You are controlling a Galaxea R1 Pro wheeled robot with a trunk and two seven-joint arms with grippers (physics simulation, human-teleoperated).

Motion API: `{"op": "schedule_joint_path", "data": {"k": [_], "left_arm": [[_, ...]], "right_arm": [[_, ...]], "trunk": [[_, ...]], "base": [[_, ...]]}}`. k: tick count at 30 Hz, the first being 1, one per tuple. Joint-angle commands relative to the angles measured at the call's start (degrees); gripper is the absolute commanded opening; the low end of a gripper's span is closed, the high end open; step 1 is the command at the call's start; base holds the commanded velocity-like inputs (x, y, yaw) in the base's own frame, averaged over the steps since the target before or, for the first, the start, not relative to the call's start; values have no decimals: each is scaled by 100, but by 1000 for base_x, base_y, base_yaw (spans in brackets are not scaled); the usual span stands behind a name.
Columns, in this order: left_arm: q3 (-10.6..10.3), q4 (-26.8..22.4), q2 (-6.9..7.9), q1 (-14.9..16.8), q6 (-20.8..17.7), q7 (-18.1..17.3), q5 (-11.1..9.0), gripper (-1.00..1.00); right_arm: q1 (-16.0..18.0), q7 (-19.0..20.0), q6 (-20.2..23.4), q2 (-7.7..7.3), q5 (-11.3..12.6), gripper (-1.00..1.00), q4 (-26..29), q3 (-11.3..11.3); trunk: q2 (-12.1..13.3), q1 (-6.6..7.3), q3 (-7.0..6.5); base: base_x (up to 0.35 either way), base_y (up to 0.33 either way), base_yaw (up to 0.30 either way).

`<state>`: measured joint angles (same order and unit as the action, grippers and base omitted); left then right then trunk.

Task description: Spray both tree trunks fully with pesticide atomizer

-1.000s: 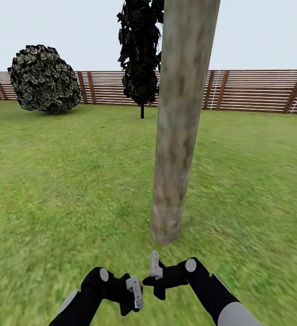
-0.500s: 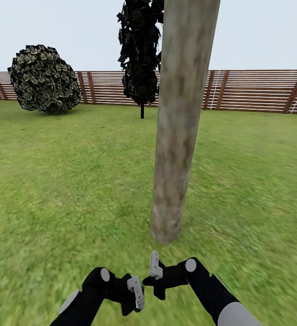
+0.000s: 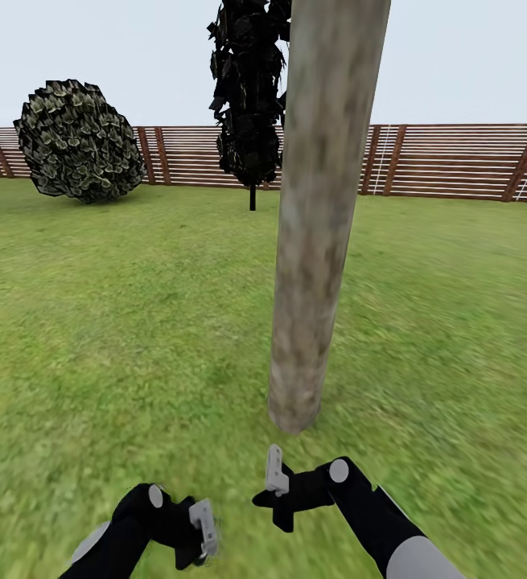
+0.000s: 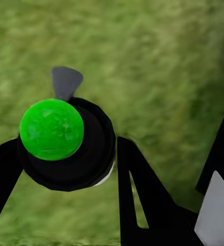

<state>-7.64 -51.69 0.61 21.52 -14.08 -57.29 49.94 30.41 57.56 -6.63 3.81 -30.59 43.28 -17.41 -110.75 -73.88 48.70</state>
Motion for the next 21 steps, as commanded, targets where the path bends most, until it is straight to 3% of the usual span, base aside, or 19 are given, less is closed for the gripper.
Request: {"op": "schedule_joint_path", "data": {"k": [1, 7, 9, 11, 12, 16, 18, 21], "left_arm": [[103, 28, 28, -3, 7, 25, -20, -100], [679, 84, 180, 0, 12, 87, -34, -100], [909, 85, 179, 1, 11, 117, -49, -100], [1304, 81, 137, 1, 4, 361, -101, -100], [1405, 81, 116, 1, 3, 490, -144, -100], [1588, 119, 15, 1, -1, 994, -657, -100], [1603, 152, -1, 0, -5, 1317, -1045, -100], [1603, 223, -52, 0, -7, 2138, -1670, -100]], "right_arm": [[0, -1, -1, -3, 0, -100, -5, 2], [0, -22, -5, -85, -19, -100, -198, 27], [-5, -44, -13, -182, -11, -100, -445, 46], [-8, -78, -38, -361, 11, -100, -916, 78], [-8, -127, -42, -414, 17, -100, -1043, 125], [-9, -1072, -46, -545, 25, -100, -1598, 788], [-9, -1815, -43, -559, 26, -100, -1893, 1245], [-13, -2903, -35, -564, 26, -100, -2168, 1990]], "trunk": [[0, 0, 0], [0, 0, 0], [0, 0, 0], [0, 0, 0], [0, 0, 0], [0, 0, 0], [0, 0, 0], [0, 0, 0]], "base": [[0, 0, 0], [0, 0, 0], [0, 0, 0], [0, 0, 0], [0, 0, 0], [0, 0, 0], [0, 0, 0], [0, 0, 0]]}}
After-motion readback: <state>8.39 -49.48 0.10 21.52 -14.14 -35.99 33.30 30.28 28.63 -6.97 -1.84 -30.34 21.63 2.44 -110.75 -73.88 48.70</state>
